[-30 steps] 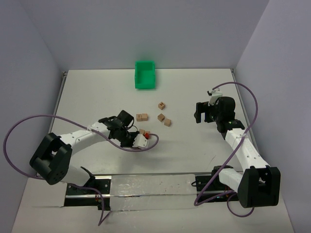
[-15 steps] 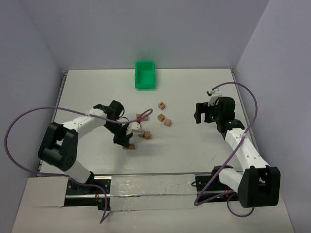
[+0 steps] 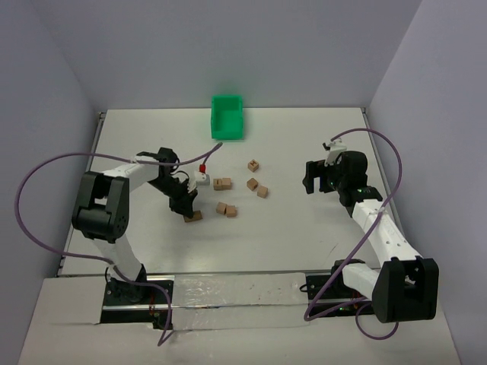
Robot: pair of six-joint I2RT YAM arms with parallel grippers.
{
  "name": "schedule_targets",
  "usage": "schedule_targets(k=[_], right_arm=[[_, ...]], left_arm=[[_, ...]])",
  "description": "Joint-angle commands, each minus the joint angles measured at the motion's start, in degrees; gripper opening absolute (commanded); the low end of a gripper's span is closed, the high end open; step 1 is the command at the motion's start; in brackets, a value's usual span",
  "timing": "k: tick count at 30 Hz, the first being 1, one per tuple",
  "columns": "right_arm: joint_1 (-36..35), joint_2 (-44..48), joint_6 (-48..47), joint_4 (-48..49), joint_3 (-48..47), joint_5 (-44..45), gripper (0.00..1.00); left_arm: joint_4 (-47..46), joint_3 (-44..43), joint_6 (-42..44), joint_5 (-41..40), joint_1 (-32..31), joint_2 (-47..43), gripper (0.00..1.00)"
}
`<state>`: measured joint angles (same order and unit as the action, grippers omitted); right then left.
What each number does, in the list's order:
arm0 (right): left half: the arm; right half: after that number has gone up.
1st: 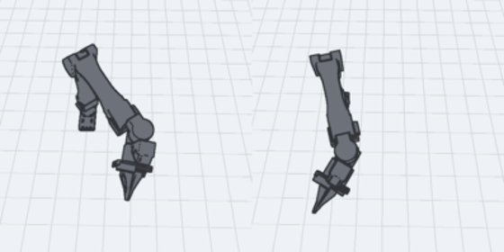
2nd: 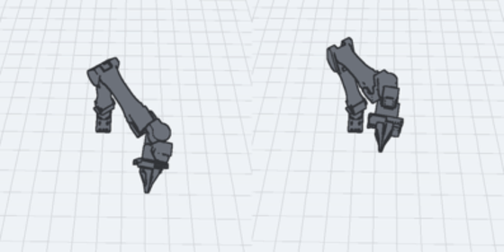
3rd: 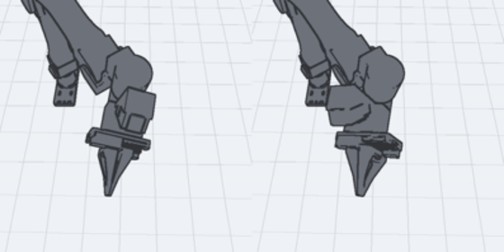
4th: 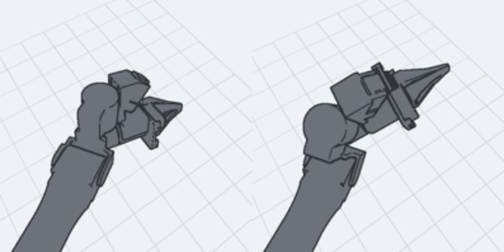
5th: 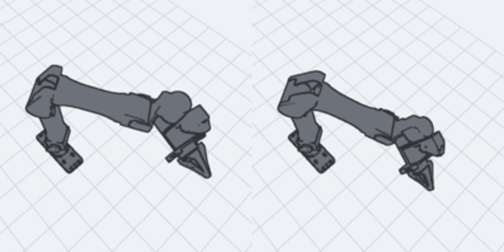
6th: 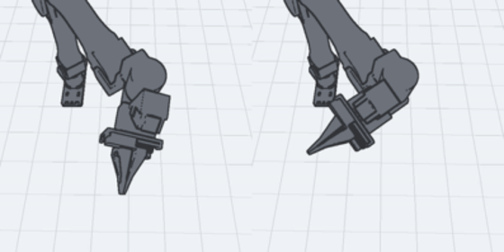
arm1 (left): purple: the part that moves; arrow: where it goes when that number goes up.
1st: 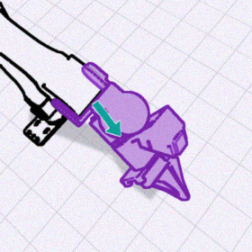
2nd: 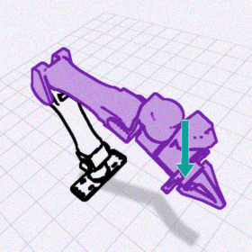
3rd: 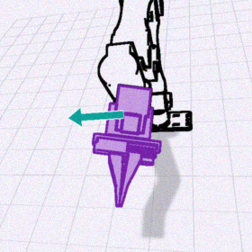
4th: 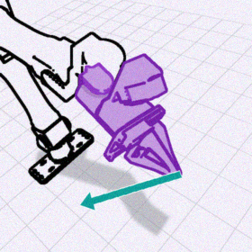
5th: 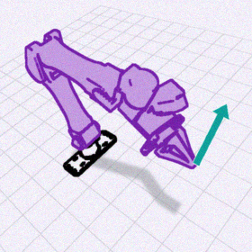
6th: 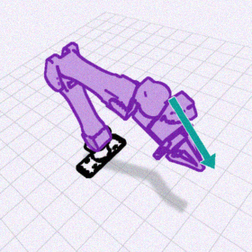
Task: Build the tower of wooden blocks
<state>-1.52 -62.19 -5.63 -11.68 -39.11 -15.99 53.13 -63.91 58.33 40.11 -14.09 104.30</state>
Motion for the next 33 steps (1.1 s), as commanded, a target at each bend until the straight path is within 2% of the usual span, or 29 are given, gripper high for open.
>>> schedule_targets(k=[1,5,7,9,13,22,23,24,29,33], right_arm=[[-0.4,-0.3,-0.3,0.4,-2.9,-0.5,1.0],[-0.4,-0.5,-0.3,0.3,-3.0,-0.5,1.0],[-0.4,-0.4,-0.3,0.4,-2.8,-0.4,1.0],[-0.4,-0.3,-0.3,0.4,-2.8,-0.5,1.0],[-0.4,-0.4,-0.2,0.3,-3.0,-0.7,1.0],[-0.4,0.5,0.1,0.2,-2.8,-0.5,1.0],[-0.4,0.7,0.1,0.2,-2.7,-0.5,1.0],[-0.4,0.7,0.1,0.3,-2.7,-0.4,1.0],[-0.4,1.2,0.3,0.4,-2.7,-0.6,1.0],[-0.5,1.3,0.3,0.5,-2.7,-0.7,1.0]], left_arm=[[-0.6,-5.4,-0.7,3.7,1.6,4.7,0.11],[-3.7,-6.5,-2.8,2.2,2.4,7.1,0.15],[-5.6,-6.1,-4.0,1.3,2.7,7.1,0.2],[-7.4,-5.2,-4.8,0.1,2.9,6.8,0.29],[-10.3,-5.2,-7.1,-2.4,3.2,6.4,0.39],[-12.9,-6.9,-9.0,-5.4,3.7,5.5,0.54],[-13.4,-7.0,-9.0,-5.6,4.0,4.8,0.56],[-14.0,-7.0,-9.3,-5.7,4.2,4.1,0.61],[-18.7,-3.6,-9.0,-7.6,4.3,-3.3,0.72],[-19.6,-0.5,-7.7,-7.5,4.2,-9.5,0.74]])
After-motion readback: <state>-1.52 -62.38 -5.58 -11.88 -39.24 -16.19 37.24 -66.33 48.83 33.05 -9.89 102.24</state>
